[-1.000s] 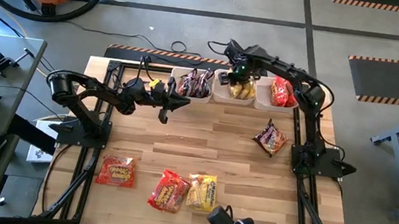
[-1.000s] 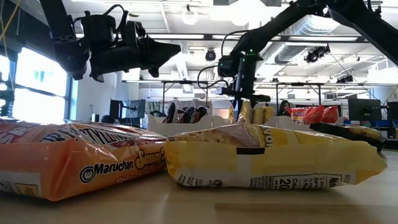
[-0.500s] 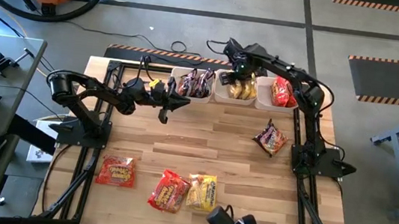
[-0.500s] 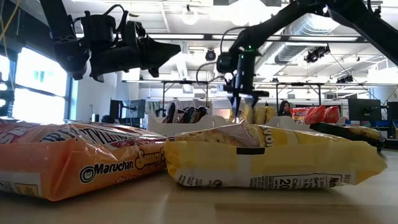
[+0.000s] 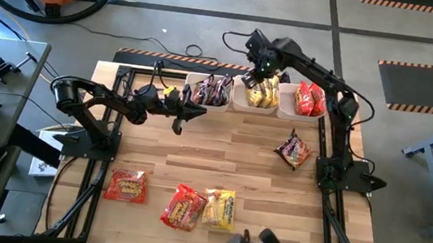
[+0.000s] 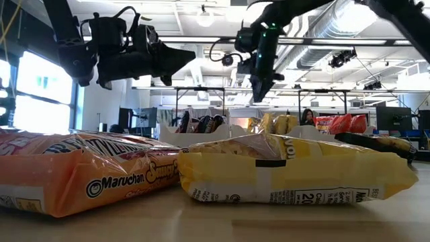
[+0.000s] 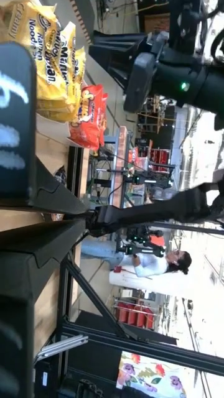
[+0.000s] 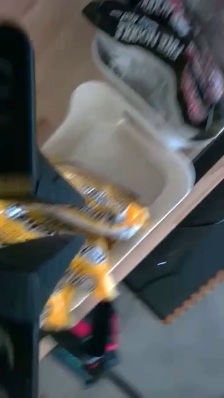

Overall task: Sort Maruchan noodles
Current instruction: Put the orange noodle into the right white bin

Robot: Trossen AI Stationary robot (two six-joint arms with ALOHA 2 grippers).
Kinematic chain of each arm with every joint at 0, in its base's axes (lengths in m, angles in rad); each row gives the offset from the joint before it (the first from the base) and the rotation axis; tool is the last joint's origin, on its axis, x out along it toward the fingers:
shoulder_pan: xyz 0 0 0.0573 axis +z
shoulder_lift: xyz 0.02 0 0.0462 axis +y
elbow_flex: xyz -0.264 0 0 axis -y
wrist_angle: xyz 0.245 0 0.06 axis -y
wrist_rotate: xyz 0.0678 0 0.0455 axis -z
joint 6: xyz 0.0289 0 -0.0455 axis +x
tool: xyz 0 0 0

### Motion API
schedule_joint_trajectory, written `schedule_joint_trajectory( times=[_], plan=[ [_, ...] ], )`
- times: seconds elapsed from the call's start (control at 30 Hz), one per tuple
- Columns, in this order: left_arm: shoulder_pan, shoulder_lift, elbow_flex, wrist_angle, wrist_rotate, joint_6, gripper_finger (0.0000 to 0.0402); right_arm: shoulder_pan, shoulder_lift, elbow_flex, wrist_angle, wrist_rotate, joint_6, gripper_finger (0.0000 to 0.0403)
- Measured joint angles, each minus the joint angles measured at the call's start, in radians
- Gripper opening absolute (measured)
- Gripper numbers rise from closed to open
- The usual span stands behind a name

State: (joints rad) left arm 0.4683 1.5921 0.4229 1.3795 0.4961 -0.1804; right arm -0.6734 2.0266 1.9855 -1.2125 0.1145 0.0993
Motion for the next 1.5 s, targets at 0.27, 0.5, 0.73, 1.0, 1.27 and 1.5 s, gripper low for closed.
schedule_joint_trajectory(
  times=[0.27, 0.5, 0.73, 1.0, 1.27, 1.5],
  plan=[
    [0.001, 0.0, 0.0, -0.098, 0.0, 0.032, 0.0019, 0.128, -0.316, -0.739, 0.9, -0.088, 0.019, 0.0021],
    [-0.021, 0.001, 0.011, -0.233, 0.0, 0.104, 0.0019, 0.289, -0.481, -1.24, 1.611, -0.117, 0.056, 0.0002],
    [-0.116, 0.001, 0.054, -0.413, -0.012, 0.174, 0.0019, 0.361, -0.505, -1.429, 1.847, -0.093, 0.057, 0.0004],
    [-0.306, -0.042, 0.058, -0.855, -0.121, 0.15, 0.004, 0.374, -0.505, -1.446, 1.8, -0.178, 0.083, 0.0004],
    [-0.509, -0.081, 0.089, -1.194, -0.072, -0.074, 0.0118, 0.402, -0.505, -1.446, 1.807, -0.144, 0.05, 0.0004],
    [-0.642, -0.068, 0.089, -1.171, -0.203, -0.144, 0.0162, 0.402, -0.504, -1.446, 1.807, -0.149, 0.05, 0.0004]
  ],
)
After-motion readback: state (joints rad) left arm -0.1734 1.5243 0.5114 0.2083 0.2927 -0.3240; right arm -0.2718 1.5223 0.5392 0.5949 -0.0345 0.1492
